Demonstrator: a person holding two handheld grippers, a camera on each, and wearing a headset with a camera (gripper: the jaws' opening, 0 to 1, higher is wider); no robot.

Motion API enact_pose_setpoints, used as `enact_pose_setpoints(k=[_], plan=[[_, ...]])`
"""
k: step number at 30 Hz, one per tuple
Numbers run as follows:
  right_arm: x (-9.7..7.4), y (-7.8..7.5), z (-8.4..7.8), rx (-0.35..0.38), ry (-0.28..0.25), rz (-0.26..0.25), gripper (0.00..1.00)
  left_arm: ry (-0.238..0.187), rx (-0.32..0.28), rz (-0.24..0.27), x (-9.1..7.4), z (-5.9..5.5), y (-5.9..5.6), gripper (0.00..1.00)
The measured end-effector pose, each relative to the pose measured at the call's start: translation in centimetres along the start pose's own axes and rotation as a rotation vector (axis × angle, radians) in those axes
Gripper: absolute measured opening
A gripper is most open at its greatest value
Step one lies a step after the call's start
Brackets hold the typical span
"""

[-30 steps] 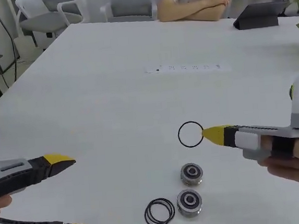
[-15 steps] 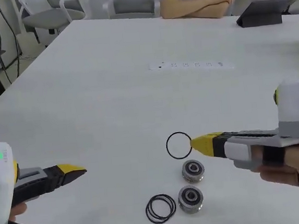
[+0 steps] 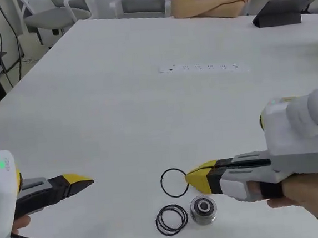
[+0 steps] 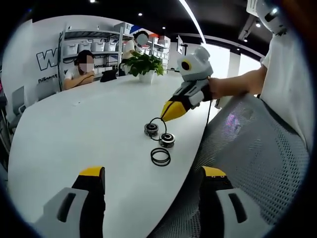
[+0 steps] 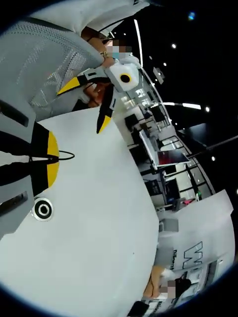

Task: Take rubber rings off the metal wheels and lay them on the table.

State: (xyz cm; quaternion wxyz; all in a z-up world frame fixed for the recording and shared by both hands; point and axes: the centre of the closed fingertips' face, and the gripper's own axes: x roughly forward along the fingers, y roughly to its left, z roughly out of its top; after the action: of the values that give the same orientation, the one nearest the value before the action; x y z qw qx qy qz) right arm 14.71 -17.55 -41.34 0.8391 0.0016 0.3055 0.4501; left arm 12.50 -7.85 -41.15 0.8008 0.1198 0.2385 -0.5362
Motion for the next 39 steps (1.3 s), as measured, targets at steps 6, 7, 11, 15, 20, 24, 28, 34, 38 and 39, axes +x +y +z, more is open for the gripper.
enact_pose_setpoints(k=[6, 7, 11, 15, 20, 24, 28, 34, 38, 39], plan=[[0.7, 0.5, -1.1, -0.028, 0.043, 0.006, 0.00, -0.001, -0.001, 0.001, 0.0, 0.0, -0.1, 0.75], [0.8, 0.6, -1.3, -0.031, 0.051, 0.010, 0.00, -0.001, -0.002, 0.002, 0.0, 0.0, 0.0, 0.75], [1.2, 1.0, -2.1, -0.046, 0.086, 0.022, 0.00, -0.001, -0.005, 0.003, -0.1, 0.0, 0.0, 0.74], [1.4, 0.7, -2.9, -0.058, 0.116, 0.011, 0.00, 0.002, -0.010, 0.001, -0.1, -0.2, -0.1, 0.74], [1.5, 0.2, -3.5, -0.043, 0.137, 0.002, 0.00, -0.004, -0.014, 0.001, -0.1, -0.1, -0.1, 0.74], [1.6, 0.2, -3.7, -0.037, 0.146, 0.000, 0.00, -0.001, -0.016, 0.000, -0.1, -0.2, -0.1, 0.73], [1.7, 0.2, -3.9, -0.033, 0.151, 0.004, 0.00, -0.007, -0.017, 0.001, -0.1, 0.0, -0.1, 0.73], [1.8, -0.1, -4.1, -0.034, 0.155, -0.005, 0.00, -0.007, -0.021, -0.002, 0.0, 0.0, -0.1, 0.73], [2.0, -0.3, -4.1, -0.029, 0.156, -0.012, 0.00, -0.010, -0.021, -0.001, 0.0, 0.0, -0.1, 0.73], [2.0, -0.5, -4.1, -0.030, 0.157, -0.017, 0.00, -0.008, -0.023, -0.003, 0.0, 0.0, -0.1, 0.73]])
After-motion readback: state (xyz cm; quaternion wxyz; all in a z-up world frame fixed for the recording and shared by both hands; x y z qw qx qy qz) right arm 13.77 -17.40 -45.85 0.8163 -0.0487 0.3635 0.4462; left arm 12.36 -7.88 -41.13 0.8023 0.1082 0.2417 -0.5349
